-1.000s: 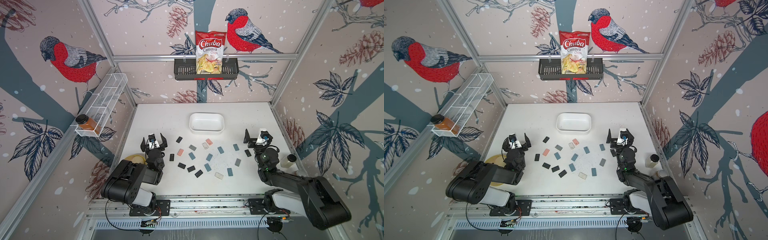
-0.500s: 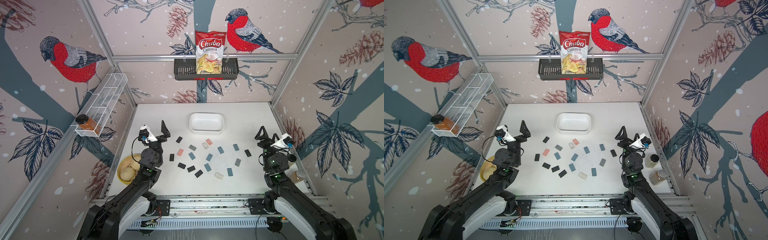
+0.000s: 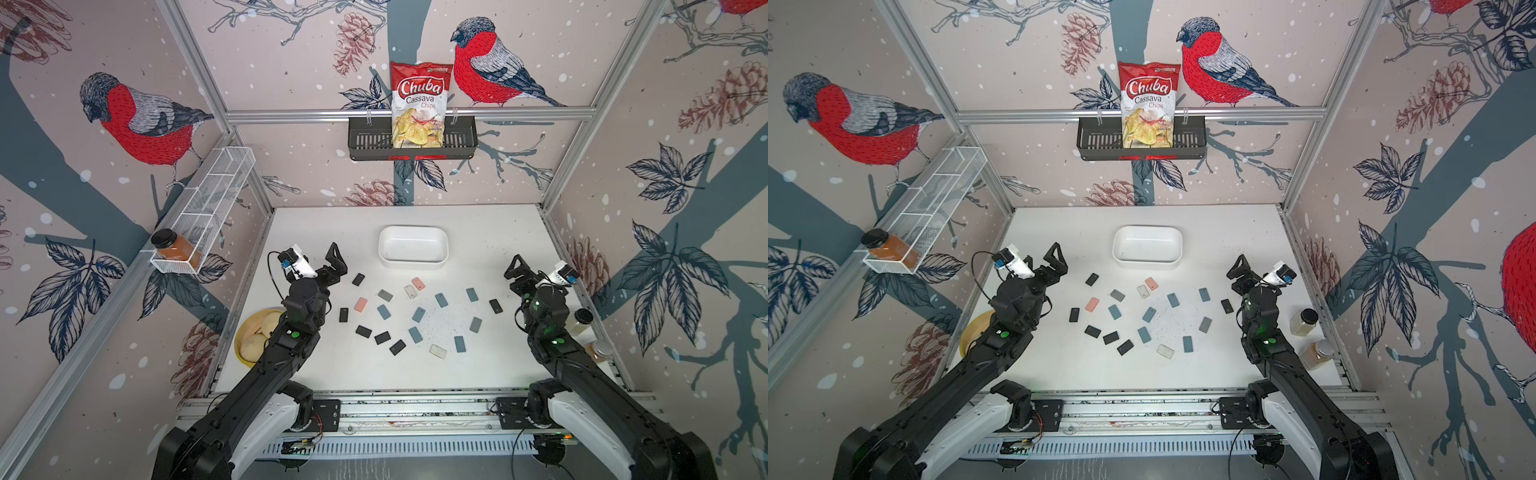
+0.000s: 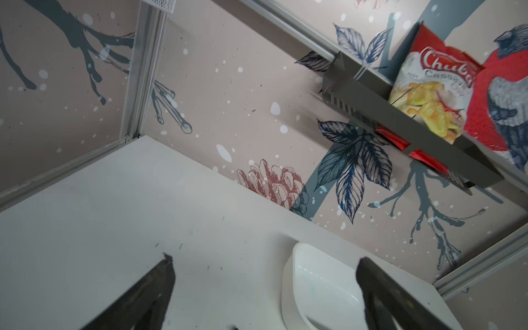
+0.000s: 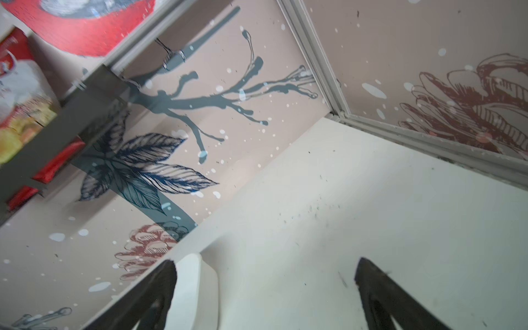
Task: Put the eraser in the storage box
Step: Pick up the eraser from the center of the board.
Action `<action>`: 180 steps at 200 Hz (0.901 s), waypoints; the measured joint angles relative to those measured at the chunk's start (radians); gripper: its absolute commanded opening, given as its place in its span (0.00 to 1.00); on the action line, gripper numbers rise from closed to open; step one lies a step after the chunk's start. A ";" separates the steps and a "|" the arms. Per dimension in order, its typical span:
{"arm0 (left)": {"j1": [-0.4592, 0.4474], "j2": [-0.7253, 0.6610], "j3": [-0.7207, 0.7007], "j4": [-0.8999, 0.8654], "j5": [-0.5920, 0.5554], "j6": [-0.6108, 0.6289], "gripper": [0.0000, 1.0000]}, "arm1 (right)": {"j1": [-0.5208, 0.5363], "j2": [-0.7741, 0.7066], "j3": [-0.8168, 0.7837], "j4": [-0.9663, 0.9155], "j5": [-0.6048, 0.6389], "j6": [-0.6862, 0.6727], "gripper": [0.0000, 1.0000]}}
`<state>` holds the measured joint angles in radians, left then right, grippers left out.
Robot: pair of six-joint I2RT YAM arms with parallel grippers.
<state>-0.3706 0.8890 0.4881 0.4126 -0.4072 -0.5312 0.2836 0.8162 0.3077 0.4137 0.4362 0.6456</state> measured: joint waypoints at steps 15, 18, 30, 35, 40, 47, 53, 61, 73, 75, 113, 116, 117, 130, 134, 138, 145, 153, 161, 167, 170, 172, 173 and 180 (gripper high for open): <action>-0.008 0.045 0.034 -0.064 0.020 -0.026 0.99 | 0.011 0.009 0.019 -0.105 0.003 0.009 1.00; -0.010 0.055 0.040 -0.080 0.024 -0.033 0.98 | 0.015 0.010 0.023 -0.127 0.005 0.011 1.00; -0.014 0.082 0.054 -0.134 0.030 -0.056 0.98 | 0.034 0.015 0.035 -0.205 0.022 0.021 1.00; -0.016 0.093 0.060 -0.154 0.031 -0.067 0.98 | 0.045 0.017 0.040 -0.238 0.032 0.034 1.00; -0.018 0.105 0.066 -0.179 0.031 -0.077 0.98 | 0.055 0.020 0.045 -0.268 0.040 0.039 1.00; -0.021 0.118 0.073 -0.203 0.031 -0.088 0.98 | 0.070 0.028 0.053 -0.313 0.055 0.042 1.00; -0.024 0.129 0.079 -0.227 0.031 -0.100 0.98 | 0.081 0.036 0.060 -0.341 0.062 0.047 1.00; -0.026 0.142 0.084 -0.258 0.031 -0.113 0.98 | 0.098 0.052 0.072 -0.388 0.071 0.061 1.00; -0.030 0.161 0.091 -0.302 0.028 -0.137 0.98 | 0.121 0.080 0.094 -0.450 0.085 0.064 1.00; -0.031 0.165 0.093 -0.310 0.027 -0.142 0.98 | 0.126 0.085 0.098 -0.460 0.089 0.066 1.00; -0.040 0.237 0.151 -0.461 0.038 -0.196 0.97 | 0.175 0.190 0.170 -0.616 0.108 0.087 1.00; -0.041 0.241 0.156 -0.472 0.039 -0.200 0.98 | 0.179 0.198 0.176 -0.627 0.108 0.087 1.00; -0.041 0.241 0.158 -0.474 0.039 -0.200 0.97 | 0.180 0.200 0.177 -0.629 0.108 0.087 1.00; -0.048 0.251 0.177 -0.514 0.043 -0.204 0.97 | 0.198 0.238 0.196 -0.665 0.103 0.087 1.00; -0.051 0.251 0.183 -0.528 0.045 -0.207 0.97 | 0.201 0.248 0.199 -0.672 0.100 0.087 1.00; -0.053 0.252 0.187 -0.538 0.046 -0.212 0.97 | 0.203 0.259 0.203 -0.681 0.096 0.086 1.00; -0.057 0.251 0.192 -0.553 0.048 -0.221 0.97 | 0.203 0.280 0.211 -0.702 0.092 0.086 0.98; -0.060 0.247 0.195 -0.568 0.049 -0.221 0.97 | 0.202 0.300 0.224 -0.726 0.087 0.086 0.95; -0.064 0.241 0.196 -0.584 0.055 -0.225 0.97 | 0.202 0.317 0.233 -0.741 0.083 0.085 0.94; -0.066 0.236 0.196 -0.595 0.061 -0.229 0.97 | 0.202 0.327 0.239 -0.748 0.075 0.085 0.93; -0.067 0.234 0.196 -0.599 0.064 -0.229 0.97 | 0.202 0.331 0.241 -0.751 0.072 0.083 0.93; -0.068 0.233 0.196 -0.601 0.064 -0.229 0.97 | 0.202 0.336 0.243 -0.753 0.069 0.082 0.93; -0.068 0.232 0.196 -0.603 0.065 -0.230 0.97 | 0.202 0.337 0.244 -0.753 0.068 0.082 0.93; -0.069 0.229 0.196 -0.611 0.067 -0.232 0.97 | 0.202 0.349 0.248 -0.758 0.061 0.076 0.93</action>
<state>-0.4397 1.1179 0.6842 -0.1982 -0.3401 -0.7635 0.4854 1.1652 0.5556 -0.3439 0.4969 0.7212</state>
